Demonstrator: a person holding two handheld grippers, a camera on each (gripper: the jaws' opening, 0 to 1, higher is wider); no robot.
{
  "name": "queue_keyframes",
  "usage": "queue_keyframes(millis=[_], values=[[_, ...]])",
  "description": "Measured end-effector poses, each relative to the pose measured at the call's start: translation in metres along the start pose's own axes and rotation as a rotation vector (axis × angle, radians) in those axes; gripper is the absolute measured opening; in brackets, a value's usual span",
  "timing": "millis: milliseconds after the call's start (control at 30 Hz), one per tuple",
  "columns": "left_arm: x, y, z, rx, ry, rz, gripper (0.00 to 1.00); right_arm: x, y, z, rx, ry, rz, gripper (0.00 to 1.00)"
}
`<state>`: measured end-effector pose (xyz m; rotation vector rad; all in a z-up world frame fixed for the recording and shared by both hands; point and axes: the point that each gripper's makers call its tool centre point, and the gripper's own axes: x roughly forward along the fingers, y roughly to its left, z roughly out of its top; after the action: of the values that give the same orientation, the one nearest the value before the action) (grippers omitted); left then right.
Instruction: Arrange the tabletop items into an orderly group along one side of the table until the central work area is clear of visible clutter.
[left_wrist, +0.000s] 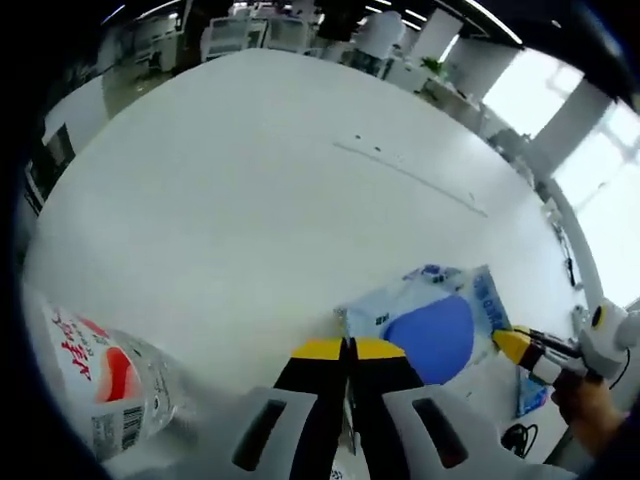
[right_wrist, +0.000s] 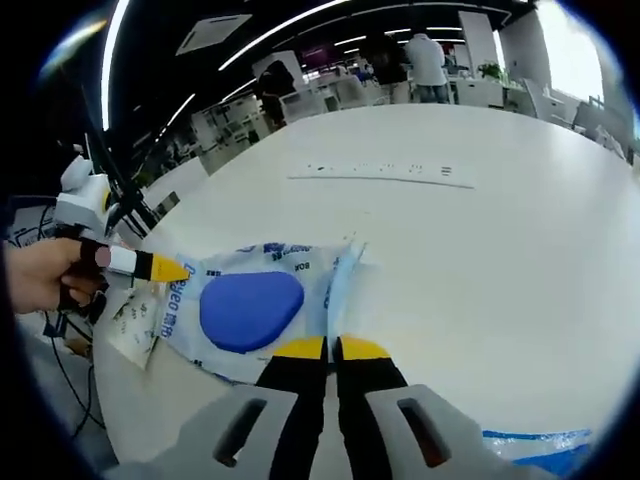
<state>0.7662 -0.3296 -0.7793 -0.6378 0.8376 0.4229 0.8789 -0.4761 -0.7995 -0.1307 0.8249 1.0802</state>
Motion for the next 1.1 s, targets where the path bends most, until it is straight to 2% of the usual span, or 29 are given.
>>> queue_keyframes(millis=[133, 367, 567, 767, 1100], values=[[-0.002, -0.007, 0.005, 0.009, -0.005, -0.019, 0.0, -0.007, -0.004, 0.005, 0.022, -0.014, -0.017, 0.0], [-0.013, -0.018, 0.016, 0.016, -0.029, -0.045, 0.0, -0.033, 0.002, 0.016, 0.085, -0.047, -0.013, 0.0], [-0.024, -0.026, 0.023, 0.026, -0.039, -0.074, 0.0, -0.047, 0.006, 0.02, 0.058, -0.06, -0.008, 0.0], [-0.036, -0.045, 0.028, 0.037, -0.059, -0.122, 0.0, -0.072, 0.005, 0.025, 0.062, -0.079, -0.026, 0.0], [-0.054, -0.061, 0.03, 0.062, -0.072, -0.154, 0.0, -0.098, 0.012, 0.021, 0.097, -0.11, -0.029, 0.0]])
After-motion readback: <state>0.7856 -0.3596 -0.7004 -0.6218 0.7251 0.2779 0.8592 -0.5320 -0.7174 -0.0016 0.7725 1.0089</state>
